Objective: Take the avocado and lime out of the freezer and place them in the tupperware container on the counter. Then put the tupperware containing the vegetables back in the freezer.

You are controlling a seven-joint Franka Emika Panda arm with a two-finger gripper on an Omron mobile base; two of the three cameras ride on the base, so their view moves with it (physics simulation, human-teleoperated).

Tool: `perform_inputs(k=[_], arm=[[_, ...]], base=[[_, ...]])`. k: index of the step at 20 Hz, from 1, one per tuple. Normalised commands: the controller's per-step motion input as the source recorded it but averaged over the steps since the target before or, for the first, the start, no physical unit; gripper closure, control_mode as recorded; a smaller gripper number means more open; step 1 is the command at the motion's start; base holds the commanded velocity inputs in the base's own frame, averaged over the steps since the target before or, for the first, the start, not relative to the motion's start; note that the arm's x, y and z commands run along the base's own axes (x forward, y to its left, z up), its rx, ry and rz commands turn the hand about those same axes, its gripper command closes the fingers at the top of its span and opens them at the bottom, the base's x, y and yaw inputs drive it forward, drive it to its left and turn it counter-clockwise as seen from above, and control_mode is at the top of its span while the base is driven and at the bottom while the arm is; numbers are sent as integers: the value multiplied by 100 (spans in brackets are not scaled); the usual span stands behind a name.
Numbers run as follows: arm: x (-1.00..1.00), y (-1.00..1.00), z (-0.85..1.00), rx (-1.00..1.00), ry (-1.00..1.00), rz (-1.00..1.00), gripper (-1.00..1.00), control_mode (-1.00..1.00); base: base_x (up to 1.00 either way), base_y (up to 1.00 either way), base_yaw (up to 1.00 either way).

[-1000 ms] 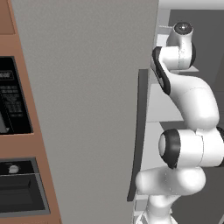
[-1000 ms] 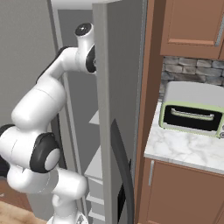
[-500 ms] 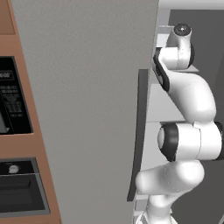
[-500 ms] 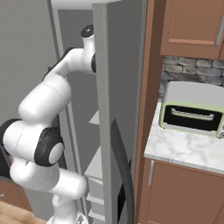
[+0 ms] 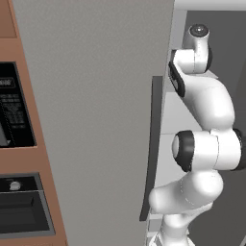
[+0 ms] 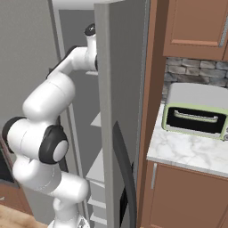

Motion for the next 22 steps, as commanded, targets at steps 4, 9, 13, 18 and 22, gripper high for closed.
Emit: perform_inputs(k=[4,9,13,18,22], arm=[[-6,0,0,0,-10,2,-100,-100],[-45,0,11,0,-26,3,-100,-100],[-68,0,16,0,-34,3,-100,-100],[-95,20,41,0,-30,0,-100,-100],[-100,44,67,0,-7,0,-100,-100]], base=[[0,0,0],[0,0,0],[0,0,0],[0,0,0],[0,0,0]])
